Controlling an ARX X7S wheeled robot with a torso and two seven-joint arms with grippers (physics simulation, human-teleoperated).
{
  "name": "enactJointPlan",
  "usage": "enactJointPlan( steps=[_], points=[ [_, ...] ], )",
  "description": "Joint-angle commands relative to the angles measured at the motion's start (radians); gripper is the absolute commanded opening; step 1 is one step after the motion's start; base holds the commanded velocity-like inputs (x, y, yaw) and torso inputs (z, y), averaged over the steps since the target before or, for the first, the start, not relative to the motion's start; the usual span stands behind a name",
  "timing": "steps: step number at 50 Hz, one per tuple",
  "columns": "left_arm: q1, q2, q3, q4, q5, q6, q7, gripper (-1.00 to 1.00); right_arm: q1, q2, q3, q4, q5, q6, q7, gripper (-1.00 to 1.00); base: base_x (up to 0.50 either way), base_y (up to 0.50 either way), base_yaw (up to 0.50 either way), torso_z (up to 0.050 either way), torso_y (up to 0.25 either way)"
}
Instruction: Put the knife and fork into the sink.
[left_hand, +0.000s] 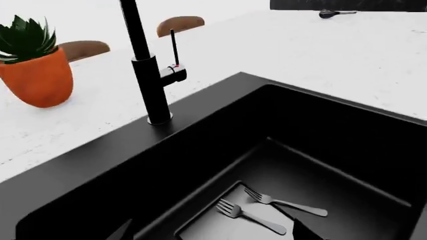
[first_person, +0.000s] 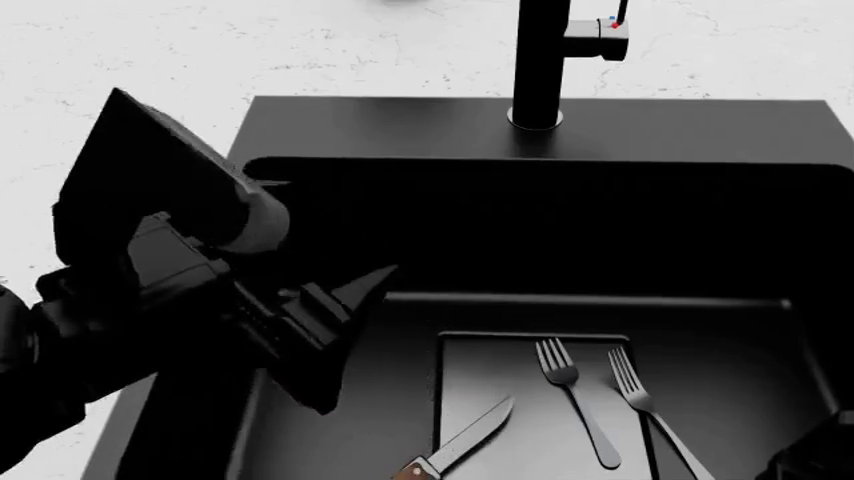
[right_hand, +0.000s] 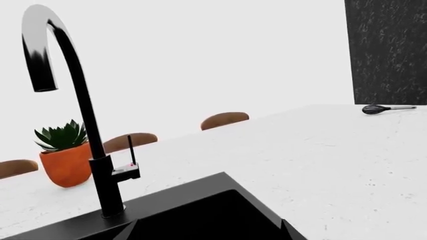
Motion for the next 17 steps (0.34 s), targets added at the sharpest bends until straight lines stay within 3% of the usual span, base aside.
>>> enactJointPlan(
  steps=[1,11,17],
  points=[
    [0.096,-0.178,-0.238,0.274,-0.146,0.061,-0.119,1.00,0.020,0.000,0.042,-0.015,0.003,0.027,-0.023,1.00,0.00,0.00,0.00,0.000,0.000],
    [0.347,-0.315,-0.400,0.415,-0.178,0.191,-0.129,1.00,0.016,0.000,0.041,-0.006,0.004,0.020,-0.033,1.00,0.00,0.00,0.00,0.000,0.000],
    [0.468,-0.358,-0.475,0.457,-0.161,0.252,-0.124,1.00,0.011,0.000,0.037,0.000,-0.001,0.008,-0.036,1.00,0.00,0.00,0.00,0.000,0.000]
  ],
)
